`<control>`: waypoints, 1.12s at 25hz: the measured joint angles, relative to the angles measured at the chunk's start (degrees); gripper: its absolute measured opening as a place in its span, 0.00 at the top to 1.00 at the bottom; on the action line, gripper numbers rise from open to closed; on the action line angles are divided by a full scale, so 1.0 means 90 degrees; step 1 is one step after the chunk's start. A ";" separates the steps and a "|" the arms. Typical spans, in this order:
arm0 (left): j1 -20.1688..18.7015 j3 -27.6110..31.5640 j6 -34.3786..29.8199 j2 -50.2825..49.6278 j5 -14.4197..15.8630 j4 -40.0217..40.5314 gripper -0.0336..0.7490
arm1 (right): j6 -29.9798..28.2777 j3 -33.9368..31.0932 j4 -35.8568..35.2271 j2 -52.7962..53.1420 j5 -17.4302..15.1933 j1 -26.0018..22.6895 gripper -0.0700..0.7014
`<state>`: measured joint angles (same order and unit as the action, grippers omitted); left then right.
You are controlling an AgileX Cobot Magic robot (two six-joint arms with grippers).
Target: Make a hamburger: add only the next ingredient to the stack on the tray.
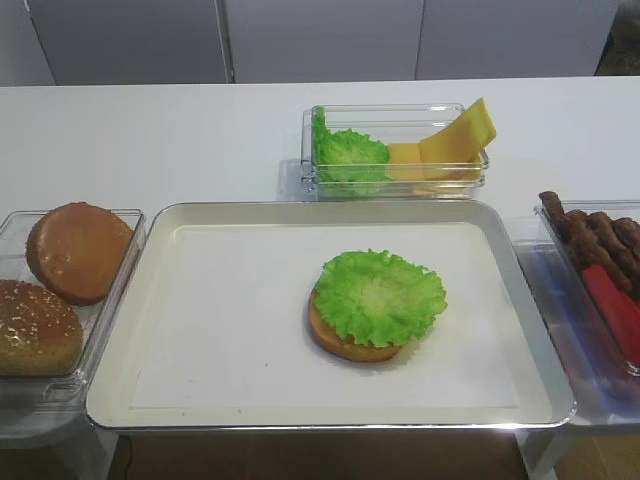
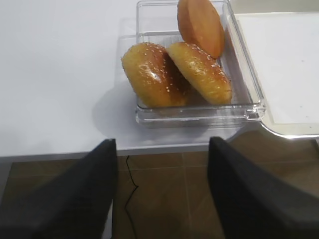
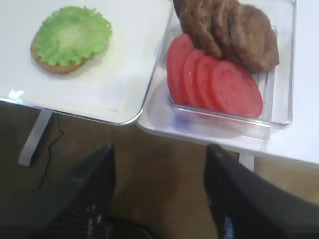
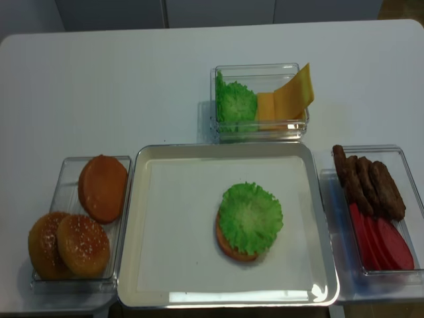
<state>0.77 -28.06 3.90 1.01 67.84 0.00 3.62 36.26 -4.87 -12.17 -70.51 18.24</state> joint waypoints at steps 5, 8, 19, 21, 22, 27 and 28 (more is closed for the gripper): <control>0.0000 0.0000 0.0000 0.0000 0.0000 0.0000 0.41 | -0.0005 0.0000 0.0127 0.0867 0.0000 0.0000 0.33; 0.0000 0.0000 0.0000 0.0000 0.0000 0.0000 0.41 | -0.0015 0.0000 0.0239 0.1143 0.0000 0.0000 0.33; 0.0000 0.0000 0.0000 0.0000 0.0000 0.0000 0.41 | -0.0015 -0.0734 0.0302 0.1476 0.0534 0.0000 0.33; 0.0000 0.0000 0.0000 0.0000 0.0000 0.0000 0.41 | -0.0015 -0.0773 0.0298 0.1476 0.0696 0.0000 0.33; 0.0000 0.0000 0.0000 0.0000 0.0000 0.0000 0.41 | -0.0015 -0.0786 0.0298 0.1476 0.0765 0.0000 0.33; 0.0000 0.0000 0.0000 0.0000 0.0000 0.0000 0.41 | -0.0030 -0.0912 0.0338 0.1476 0.0723 0.0000 0.33; 0.0000 0.0000 0.0000 0.0000 0.0000 0.0000 0.41 | -0.0035 -0.0930 0.0335 0.1476 0.0710 0.0000 0.33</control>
<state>0.77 -28.06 3.90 1.01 67.84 0.00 3.30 27.89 -1.86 1.12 -64.12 18.24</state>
